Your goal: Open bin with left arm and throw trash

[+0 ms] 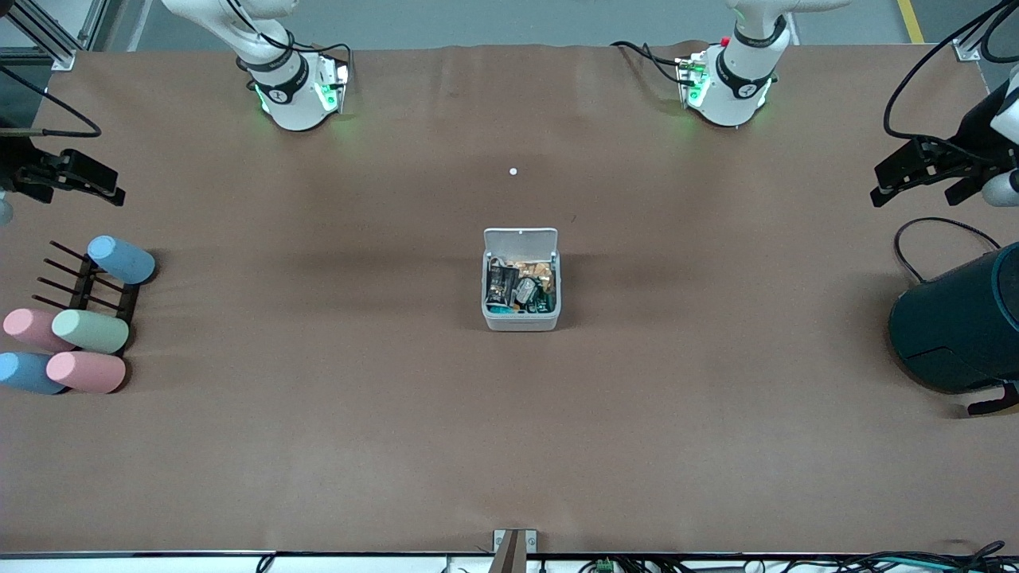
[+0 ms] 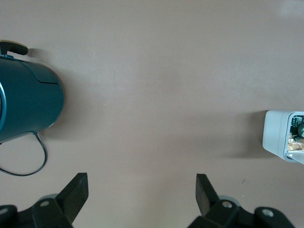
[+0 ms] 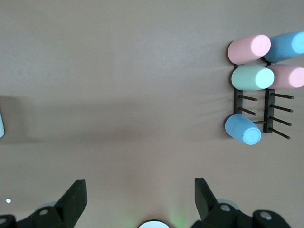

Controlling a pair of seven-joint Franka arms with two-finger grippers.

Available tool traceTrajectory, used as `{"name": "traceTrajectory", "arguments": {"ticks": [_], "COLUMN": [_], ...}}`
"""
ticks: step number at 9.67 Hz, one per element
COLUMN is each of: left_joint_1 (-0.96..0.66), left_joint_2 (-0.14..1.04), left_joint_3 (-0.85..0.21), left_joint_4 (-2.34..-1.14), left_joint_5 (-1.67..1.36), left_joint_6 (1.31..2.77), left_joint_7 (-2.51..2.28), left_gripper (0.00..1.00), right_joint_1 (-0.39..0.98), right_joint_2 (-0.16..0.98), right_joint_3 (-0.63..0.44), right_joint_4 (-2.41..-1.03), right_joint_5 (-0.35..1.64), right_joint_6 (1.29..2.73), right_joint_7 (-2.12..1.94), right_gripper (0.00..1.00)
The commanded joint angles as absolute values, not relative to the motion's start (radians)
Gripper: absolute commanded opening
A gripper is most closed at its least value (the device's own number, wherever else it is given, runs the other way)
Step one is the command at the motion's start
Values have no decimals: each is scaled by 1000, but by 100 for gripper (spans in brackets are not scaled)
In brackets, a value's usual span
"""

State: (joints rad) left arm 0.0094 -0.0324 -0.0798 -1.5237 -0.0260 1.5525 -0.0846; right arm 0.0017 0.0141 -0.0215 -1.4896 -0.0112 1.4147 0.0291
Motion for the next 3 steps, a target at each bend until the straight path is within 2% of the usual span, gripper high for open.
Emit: {"name": "traceTrajectory", "arguments": {"ticks": [1,3], "left_joint_1": [15,15], "left_joint_2": [-23,-21], "left_joint_3": [-81,-80], "left_joint_4": [-1494,-1494], "left_joint_5": [-11,-11], "left_joint_6": [1536,1536], "left_joint_7": [-78,-78], "left_gripper": [100,100], "right_joint_1": [15,17], "right_joint_2": [-2,-2], "right_joint_3": [-31,-28], "right_joint_4": [-1506,-1502], "right_joint_5": [-12,-12], "right_joint_6": [1422,1417], "right_joint_7": [23,29], "right_gripper": [100,100]}}
